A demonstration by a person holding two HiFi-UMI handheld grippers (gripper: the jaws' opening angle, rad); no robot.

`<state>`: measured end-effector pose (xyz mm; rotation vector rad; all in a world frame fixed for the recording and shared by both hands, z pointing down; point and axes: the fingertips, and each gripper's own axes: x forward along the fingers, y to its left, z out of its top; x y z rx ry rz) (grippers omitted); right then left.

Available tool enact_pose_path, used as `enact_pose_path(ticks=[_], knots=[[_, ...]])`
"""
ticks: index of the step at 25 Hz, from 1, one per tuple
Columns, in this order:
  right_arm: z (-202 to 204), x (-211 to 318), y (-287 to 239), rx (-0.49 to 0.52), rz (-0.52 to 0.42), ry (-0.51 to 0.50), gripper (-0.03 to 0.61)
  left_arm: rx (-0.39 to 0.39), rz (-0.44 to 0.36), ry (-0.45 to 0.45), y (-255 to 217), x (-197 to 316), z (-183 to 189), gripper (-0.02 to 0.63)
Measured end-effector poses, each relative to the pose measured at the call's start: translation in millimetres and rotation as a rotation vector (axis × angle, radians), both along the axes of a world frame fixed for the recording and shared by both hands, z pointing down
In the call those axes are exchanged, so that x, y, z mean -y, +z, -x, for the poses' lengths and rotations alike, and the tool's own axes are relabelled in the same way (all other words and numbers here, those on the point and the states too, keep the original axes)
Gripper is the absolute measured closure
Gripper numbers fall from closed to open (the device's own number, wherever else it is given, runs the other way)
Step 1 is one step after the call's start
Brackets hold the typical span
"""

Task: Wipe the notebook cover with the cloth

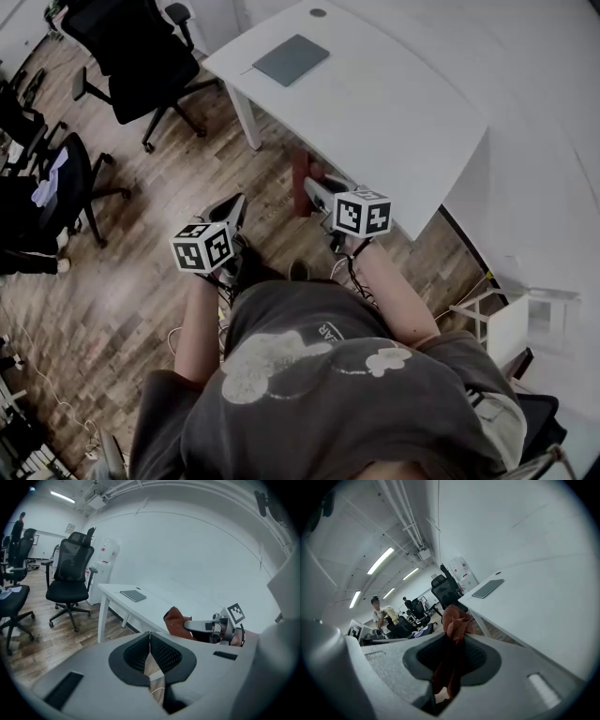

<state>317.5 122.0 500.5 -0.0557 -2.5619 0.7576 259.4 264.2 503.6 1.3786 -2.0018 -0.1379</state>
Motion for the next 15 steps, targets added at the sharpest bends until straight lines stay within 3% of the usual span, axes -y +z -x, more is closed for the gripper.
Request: enact_pose_path(ticks=[15], knots=[[-17.7,11.3,-2.9,0.019,0.020,-0.025,0.491,0.005,0.017,-0.009,-6.5,13.2,-17.7,0.617]])
